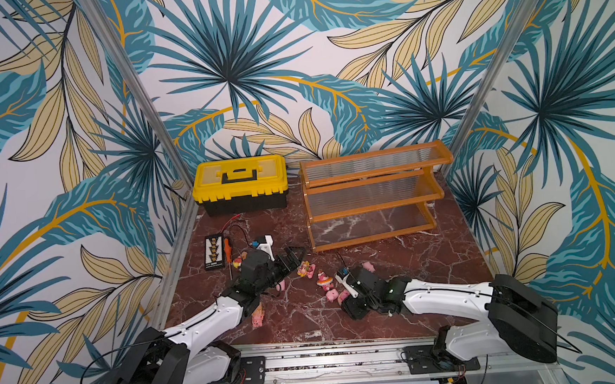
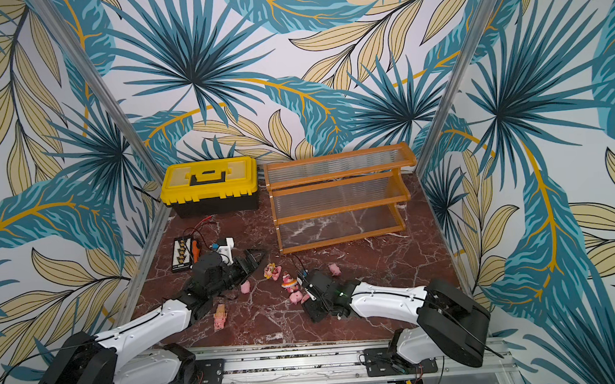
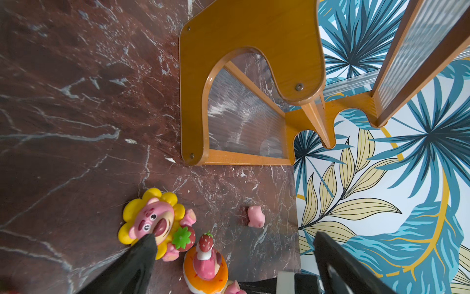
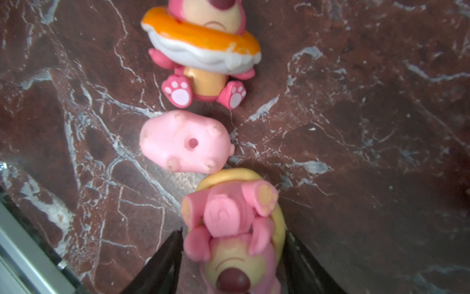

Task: Organize plastic toys on shelves
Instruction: Pick up the plastic toy at the center of the board.

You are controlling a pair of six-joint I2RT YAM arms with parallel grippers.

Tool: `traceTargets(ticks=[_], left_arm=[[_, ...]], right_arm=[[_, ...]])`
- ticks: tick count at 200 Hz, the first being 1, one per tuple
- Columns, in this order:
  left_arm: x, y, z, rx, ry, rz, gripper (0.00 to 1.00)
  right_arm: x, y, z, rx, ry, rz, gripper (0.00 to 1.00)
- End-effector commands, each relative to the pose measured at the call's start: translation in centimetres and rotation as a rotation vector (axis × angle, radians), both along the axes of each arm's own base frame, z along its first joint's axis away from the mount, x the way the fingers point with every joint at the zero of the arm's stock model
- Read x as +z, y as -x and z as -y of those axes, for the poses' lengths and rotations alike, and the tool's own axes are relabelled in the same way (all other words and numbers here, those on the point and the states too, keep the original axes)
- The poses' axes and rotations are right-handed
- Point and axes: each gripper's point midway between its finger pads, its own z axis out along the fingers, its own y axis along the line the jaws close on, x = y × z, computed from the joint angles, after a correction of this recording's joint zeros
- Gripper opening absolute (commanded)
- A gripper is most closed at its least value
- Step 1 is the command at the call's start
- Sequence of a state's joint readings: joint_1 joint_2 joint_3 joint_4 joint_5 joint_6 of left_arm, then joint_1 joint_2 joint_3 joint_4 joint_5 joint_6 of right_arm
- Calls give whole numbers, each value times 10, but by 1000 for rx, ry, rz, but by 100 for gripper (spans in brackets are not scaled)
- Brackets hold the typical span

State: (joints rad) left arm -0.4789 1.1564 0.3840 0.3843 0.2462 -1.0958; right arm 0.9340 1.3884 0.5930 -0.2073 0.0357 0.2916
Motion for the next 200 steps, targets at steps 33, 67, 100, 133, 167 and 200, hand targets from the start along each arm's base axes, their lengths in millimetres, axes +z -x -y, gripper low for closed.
traceTargets(ticks=[33, 67, 100, 133, 167, 200], left_arm=[[-4, 1, 0, 6, 13, 8, 99], [-2, 2, -1, 7, 10, 15, 99], [3, 3, -2, 4, 4, 32, 99], [17, 8, 8, -76, 11, 78, 98], [55, 24, 39, -313, 47, 185, 98], [97, 36, 64, -513, 106, 296, 97]], right_arm=[[-12, -3, 3, -3, 88, -11, 63], [-18, -3, 6, -8, 126, -16, 52], [-8, -4, 12, -27, 109, 19, 43], [25, -7, 15, -36, 17, 119, 41], [92, -6, 12, 70, -142, 310, 41], [160, -7, 6, 216, -200, 506, 38]])
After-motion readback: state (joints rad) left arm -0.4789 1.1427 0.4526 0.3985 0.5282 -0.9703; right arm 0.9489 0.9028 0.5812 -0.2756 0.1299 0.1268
